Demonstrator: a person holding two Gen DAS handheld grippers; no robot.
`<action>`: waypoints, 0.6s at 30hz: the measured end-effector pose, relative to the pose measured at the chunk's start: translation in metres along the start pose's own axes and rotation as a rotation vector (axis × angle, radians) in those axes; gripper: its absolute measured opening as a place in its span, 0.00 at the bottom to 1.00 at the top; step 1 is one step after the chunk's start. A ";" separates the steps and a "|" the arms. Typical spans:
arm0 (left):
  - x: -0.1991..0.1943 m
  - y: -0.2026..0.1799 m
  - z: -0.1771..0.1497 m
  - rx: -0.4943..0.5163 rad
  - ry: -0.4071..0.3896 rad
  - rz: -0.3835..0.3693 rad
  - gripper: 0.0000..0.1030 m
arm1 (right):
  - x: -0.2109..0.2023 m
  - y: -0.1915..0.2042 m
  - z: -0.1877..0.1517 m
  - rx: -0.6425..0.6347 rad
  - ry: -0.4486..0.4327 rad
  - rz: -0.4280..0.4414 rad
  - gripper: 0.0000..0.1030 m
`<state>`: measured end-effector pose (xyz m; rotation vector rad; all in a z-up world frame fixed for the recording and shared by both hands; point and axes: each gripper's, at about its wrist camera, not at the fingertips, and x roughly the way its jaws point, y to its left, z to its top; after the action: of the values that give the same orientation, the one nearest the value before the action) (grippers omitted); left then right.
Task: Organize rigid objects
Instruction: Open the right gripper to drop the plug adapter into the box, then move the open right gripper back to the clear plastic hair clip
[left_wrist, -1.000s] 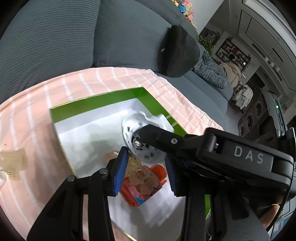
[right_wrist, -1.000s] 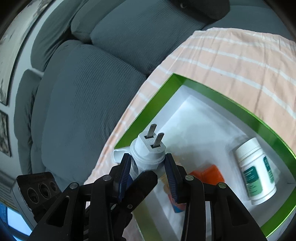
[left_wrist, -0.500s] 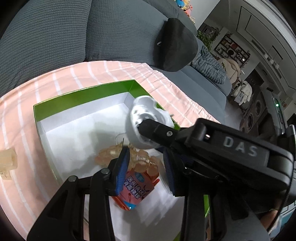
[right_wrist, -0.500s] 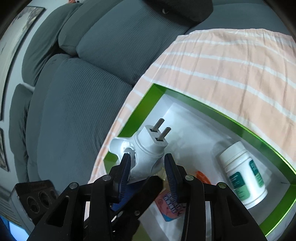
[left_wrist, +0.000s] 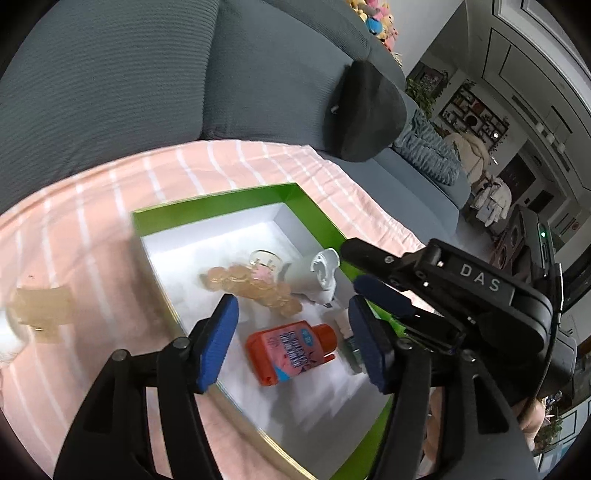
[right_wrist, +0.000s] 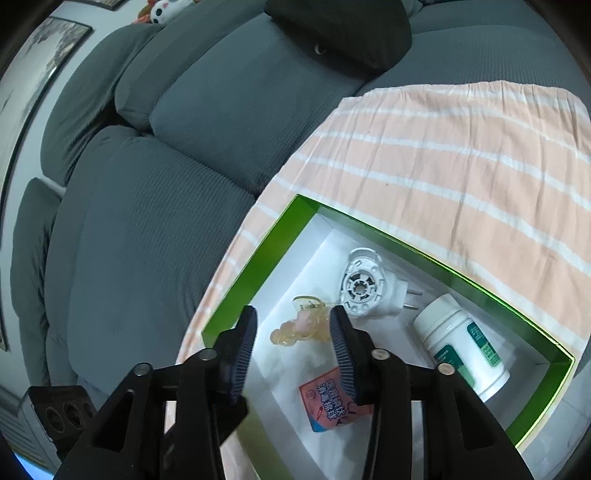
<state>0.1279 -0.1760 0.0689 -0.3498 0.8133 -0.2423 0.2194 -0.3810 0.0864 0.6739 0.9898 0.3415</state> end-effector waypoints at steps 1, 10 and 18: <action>-0.004 0.001 0.000 -0.003 -0.005 0.009 0.60 | -0.001 0.002 -0.001 -0.004 -0.003 0.001 0.49; -0.037 0.014 -0.008 -0.005 -0.048 0.089 0.75 | -0.010 0.025 -0.010 -0.066 -0.038 -0.016 0.77; -0.061 0.046 -0.023 -0.050 -0.054 0.203 0.80 | 0.008 0.053 -0.029 -0.142 0.004 -0.024 0.85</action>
<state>0.0735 -0.1183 0.0764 -0.3172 0.7961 -0.0230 0.2001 -0.3261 0.1057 0.5326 0.9670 0.3887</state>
